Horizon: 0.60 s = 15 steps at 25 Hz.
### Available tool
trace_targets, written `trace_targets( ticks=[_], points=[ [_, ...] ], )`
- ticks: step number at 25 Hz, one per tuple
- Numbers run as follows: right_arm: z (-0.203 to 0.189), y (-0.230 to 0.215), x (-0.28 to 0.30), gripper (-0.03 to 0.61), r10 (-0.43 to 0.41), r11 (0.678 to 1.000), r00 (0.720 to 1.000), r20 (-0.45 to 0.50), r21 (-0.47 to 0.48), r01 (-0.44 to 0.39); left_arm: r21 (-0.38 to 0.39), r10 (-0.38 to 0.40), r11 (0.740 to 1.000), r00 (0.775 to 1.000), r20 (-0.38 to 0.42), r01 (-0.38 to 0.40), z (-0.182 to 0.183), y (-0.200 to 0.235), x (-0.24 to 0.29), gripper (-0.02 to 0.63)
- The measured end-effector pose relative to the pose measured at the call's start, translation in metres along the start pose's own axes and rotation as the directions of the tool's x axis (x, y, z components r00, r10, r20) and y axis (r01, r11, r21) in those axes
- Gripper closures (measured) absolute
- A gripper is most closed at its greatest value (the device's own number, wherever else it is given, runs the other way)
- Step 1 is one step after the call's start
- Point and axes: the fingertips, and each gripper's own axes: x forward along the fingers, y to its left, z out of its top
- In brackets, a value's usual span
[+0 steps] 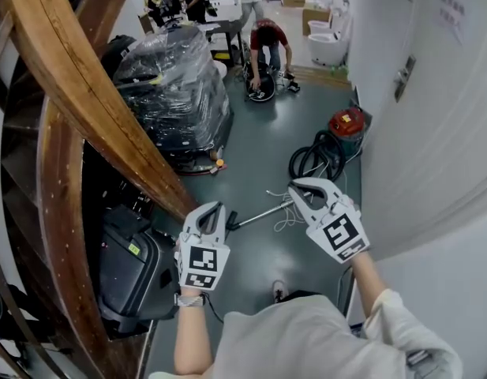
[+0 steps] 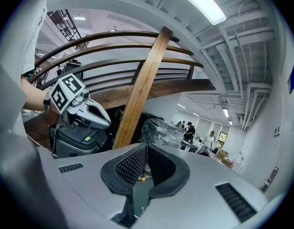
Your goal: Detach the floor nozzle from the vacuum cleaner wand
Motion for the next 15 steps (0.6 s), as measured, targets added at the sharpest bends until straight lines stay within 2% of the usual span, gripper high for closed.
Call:
trace_targets(
  ticks=[3,7,12,15],
  points=[
    [-0.005,-0.012,0.008,0.548,0.005,1.0,1.0,-0.008,-0.005,-0.005,-0.007,0.009,1.0,1.0,-0.001,-0.009,0.002,0.004,0.012,0.615],
    [-0.013,-0.03,0.015,0.548,-0.019,0.998,0.999,-0.029,-0.061,0.017,-0.018,0.023,1.0,1.0,-0.002,-0.023,0.006,0.009,0.031,0.615],
    [-0.03,-0.042,0.026,0.549,0.033,0.999,0.998,-0.048,0.003,-0.033,-0.022,0.029,0.999,0.999,-0.018,-0.03,0.007,0.008,0.05,0.615],
    [-0.036,-0.055,0.033,0.549,0.009,1.0,0.999,-0.047,0.01,-0.008,-0.014,0.023,1.0,0.999,-0.025,-0.023,0.007,0.011,0.063,0.616]
  ],
)
